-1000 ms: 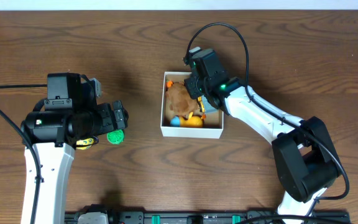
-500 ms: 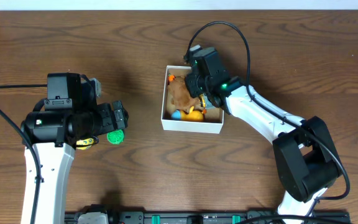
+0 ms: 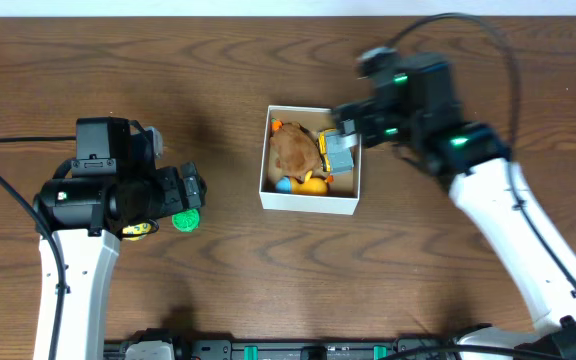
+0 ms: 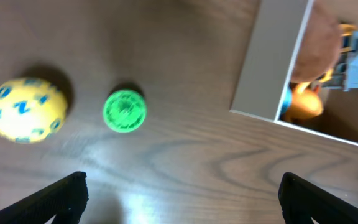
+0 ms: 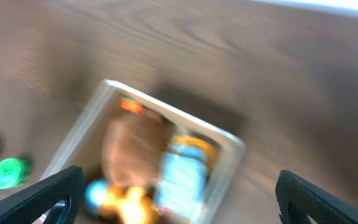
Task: Pack container
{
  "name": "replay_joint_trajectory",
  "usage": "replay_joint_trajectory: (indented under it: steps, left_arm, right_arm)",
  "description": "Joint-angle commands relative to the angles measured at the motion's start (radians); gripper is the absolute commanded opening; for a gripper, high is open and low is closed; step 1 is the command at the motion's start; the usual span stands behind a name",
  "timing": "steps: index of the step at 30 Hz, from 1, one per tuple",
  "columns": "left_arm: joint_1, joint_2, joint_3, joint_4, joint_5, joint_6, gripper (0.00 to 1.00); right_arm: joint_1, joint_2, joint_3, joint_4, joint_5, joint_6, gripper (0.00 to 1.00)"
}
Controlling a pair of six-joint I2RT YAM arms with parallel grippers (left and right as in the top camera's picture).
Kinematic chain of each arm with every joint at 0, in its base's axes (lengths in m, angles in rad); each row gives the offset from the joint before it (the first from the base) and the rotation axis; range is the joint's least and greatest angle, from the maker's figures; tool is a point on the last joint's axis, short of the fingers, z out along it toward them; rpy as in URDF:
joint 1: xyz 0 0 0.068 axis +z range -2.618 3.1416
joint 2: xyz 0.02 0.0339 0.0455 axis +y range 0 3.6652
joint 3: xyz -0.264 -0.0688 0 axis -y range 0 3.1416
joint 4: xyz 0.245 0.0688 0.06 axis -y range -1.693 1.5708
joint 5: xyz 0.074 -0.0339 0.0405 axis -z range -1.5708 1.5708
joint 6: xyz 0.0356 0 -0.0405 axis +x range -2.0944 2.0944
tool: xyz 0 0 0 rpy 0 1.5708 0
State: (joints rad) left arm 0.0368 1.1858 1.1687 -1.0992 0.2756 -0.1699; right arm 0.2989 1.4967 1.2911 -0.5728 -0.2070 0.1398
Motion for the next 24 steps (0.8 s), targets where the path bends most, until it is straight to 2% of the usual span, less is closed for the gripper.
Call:
replay_joint_trajectory:
  steps: [1, 3, 6, 10, 13, 24]
  left_arm:
    - [0.008, -0.003, 0.09, -0.05, -0.15, -0.109, 0.98]
    - [0.032, -0.001, 0.141, -0.095, -0.203, -0.154, 0.98]
    - [0.131, 0.021, 0.247, -0.175, -0.208, -0.207, 0.98]
    - [0.309, 0.075, 0.318, -0.227, -0.123, -0.21, 0.98]
    - [0.389, 0.135, 0.312, -0.253, -0.069, -0.21, 0.98]
    - [0.406, 0.436, 0.303, -0.253, -0.066, -0.186, 0.98]
  right_arm:
    - [-0.137, 0.039, -0.009, -0.104, 0.007, 0.104, 0.99]
    - [-0.19, 0.054, -0.009, -0.157, 0.007, 0.107, 0.99]
    - [-0.262, 0.082, -0.01, -0.224, 0.008, 0.091, 0.99]
    - [-0.3, 0.126, -0.01, -0.277, 0.009, 0.044, 0.99]
    - [-0.301, 0.159, -0.01, -0.307, 0.051, 0.039, 0.99]
    - [-0.301, 0.236, -0.01, -0.317, 0.053, 0.046, 0.99]
